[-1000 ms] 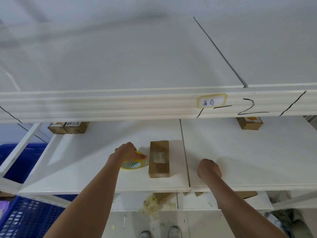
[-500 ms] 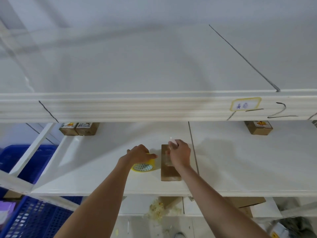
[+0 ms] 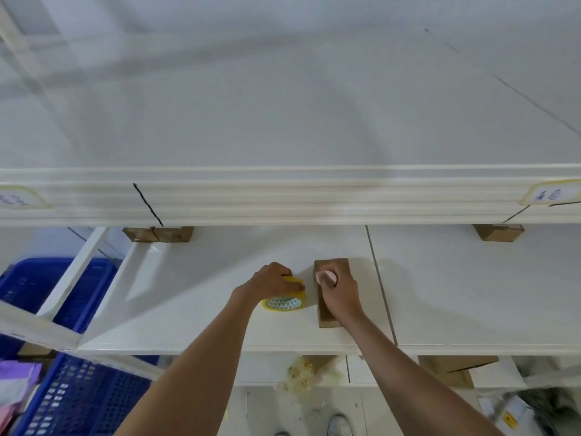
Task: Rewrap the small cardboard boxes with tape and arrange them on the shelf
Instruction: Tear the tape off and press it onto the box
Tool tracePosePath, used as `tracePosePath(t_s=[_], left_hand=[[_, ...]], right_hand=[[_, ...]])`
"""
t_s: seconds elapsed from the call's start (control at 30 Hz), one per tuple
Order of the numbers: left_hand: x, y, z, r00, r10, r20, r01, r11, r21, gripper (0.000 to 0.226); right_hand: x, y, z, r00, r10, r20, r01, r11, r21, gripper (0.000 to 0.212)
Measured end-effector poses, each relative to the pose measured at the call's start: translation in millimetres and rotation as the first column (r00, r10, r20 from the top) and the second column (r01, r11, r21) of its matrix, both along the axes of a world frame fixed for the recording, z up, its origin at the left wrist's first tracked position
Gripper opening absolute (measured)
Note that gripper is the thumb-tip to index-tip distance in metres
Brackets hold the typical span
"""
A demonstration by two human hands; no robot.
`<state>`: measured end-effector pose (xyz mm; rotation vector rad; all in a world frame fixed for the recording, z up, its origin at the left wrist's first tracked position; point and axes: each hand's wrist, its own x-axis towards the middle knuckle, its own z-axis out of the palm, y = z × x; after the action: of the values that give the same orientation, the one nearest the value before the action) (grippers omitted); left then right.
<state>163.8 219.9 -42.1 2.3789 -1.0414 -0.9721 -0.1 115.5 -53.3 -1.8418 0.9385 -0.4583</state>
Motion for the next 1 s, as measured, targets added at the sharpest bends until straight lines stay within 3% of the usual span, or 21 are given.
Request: tracePosePath(t_s=[0.73, 1.0], left_hand=[[9, -2, -11, 0.999, -0.030, -0.039, 0.031, 0.999, 0.027, 0.038], [10, -2, -11, 0.998, -0.039, -0.046, 0.040, 0.999, 0.027, 0.031]], right_hand=[[2, -1, -2, 0.982, 0.157, -0.108, -0.166, 0.983, -0.076, 0.014], [2, -2, 0, 0.978, 0.176, -0.111, -0.182, 0.982, -0.049, 0.014]])
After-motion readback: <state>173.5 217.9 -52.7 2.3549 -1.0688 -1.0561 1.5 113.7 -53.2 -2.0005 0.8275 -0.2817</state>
